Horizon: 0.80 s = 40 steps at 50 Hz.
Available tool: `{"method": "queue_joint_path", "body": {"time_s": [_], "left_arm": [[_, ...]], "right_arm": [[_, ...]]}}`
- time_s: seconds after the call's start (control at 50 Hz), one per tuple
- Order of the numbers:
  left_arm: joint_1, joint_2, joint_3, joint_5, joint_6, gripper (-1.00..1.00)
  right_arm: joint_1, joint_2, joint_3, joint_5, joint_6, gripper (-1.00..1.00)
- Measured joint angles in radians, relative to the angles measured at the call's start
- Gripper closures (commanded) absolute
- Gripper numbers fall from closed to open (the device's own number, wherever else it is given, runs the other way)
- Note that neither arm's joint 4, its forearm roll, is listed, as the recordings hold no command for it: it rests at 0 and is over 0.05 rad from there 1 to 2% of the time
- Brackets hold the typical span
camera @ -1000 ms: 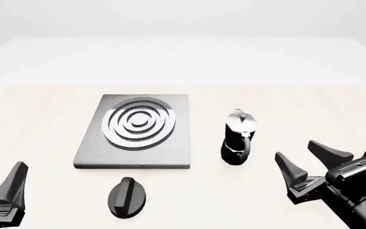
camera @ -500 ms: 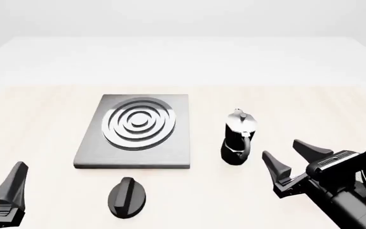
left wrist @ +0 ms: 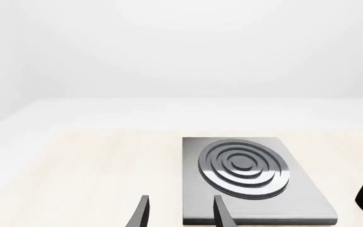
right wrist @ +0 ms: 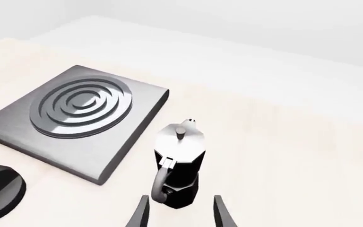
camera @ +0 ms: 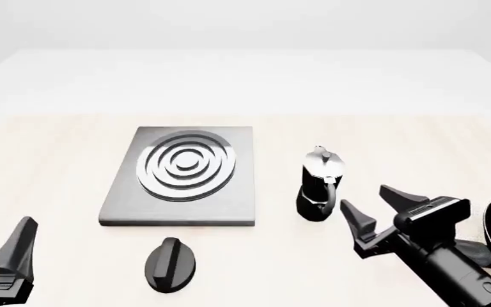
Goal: Put the moka pot on the stove.
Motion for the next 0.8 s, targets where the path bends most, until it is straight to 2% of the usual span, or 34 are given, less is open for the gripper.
{"method": "queue_joint_path", "body": {"time_s": [0.44,0.8], "left_arm": [[0.000,0.000,0.000,0.000,0.000,-1.00],[0.000,0.000,0.000,0.000,0.000,-1.00]], "right_arm": [[0.031,0.143,-0.016,-0.107,0.009,-1.00],[0.050,0.217,-0.033,-0.157,0.018,-1.00]]}}
